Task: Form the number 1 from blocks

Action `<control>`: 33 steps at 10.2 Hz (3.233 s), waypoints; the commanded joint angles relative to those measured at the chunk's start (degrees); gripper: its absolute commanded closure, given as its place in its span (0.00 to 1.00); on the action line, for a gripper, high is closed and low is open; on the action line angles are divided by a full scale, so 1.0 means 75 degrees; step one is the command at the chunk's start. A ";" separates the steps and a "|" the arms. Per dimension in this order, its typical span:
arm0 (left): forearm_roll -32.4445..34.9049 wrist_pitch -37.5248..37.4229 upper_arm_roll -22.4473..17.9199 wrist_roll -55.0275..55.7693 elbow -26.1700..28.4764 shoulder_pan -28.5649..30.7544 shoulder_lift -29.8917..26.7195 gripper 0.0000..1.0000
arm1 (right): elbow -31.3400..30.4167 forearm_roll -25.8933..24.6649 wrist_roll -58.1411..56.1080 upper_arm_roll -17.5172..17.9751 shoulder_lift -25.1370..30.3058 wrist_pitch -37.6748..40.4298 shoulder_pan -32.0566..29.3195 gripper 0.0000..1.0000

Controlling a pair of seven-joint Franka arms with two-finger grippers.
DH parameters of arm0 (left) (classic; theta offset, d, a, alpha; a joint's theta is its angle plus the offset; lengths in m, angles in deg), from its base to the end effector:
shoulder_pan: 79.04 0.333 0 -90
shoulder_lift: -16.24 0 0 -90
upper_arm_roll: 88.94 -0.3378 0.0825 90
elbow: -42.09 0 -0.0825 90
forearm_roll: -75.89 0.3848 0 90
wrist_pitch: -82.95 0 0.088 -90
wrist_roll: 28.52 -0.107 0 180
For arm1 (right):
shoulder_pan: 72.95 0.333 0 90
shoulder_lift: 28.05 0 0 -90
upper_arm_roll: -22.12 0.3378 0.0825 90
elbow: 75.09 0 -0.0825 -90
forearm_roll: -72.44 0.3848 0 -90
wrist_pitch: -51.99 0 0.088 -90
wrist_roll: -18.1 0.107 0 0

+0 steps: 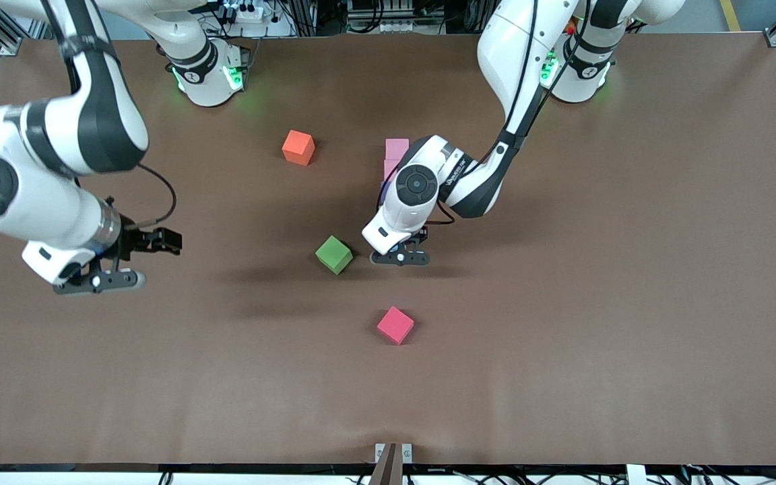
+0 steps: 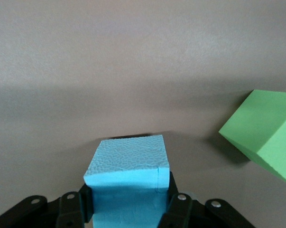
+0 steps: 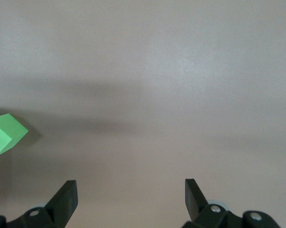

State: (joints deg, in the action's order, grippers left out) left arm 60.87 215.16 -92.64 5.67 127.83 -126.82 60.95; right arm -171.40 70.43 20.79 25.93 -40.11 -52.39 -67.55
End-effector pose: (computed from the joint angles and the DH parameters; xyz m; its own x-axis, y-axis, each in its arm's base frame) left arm 0.5177 -0.5209 0.2251 0.9974 -0.0235 -0.0678 -0.0138 -0.9902 0.1393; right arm 0.6157 0.0938 0.4905 0.9903 0.1213 -0.0682 0.1231 -0.9921 0.0226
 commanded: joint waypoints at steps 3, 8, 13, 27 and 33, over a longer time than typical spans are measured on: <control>-0.0084 0.0020 -0.0163 0.0093 -0.0088 -0.0216 0.0204 0.34 | -0.0777 0.0020 -0.1141 0.0182 0.1337 0.0088 -0.0671 0.00; 0.0537 -0.0027 -0.0163 0.0035 -0.0077 -0.0252 -0.0006 0.00 | 0.0968 0.0361 -0.1331 -0.0331 0.1385 0.1752 -0.0825 0.00; 0.0538 -0.0517 -0.0245 0.0000 -0.0077 0.0356 -0.0989 0.00 | 0.1216 0.0208 -0.2162 -0.0450 0.1432 0.1987 -0.0989 0.00; 0.2000 -0.5007 0.0011 -0.3562 0.0450 0.4926 -0.5126 0.00 | 0.1779 0.0079 -0.2527 -0.0427 0.1397 0.2258 -0.1118 0.00; 0.2342 -0.5254 0.1231 -0.3704 0.0744 0.6557 -0.5784 0.00 | 0.1755 0.0103 -0.2422 -0.0438 0.1362 0.2502 -0.1224 0.00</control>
State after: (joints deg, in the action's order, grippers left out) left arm 77.09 175.92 -85.65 -21.40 131.48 -79.53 19.76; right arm -158.95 70.38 2.65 22.02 -29.54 -34.96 -75.56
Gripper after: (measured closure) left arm 0.000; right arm 0.000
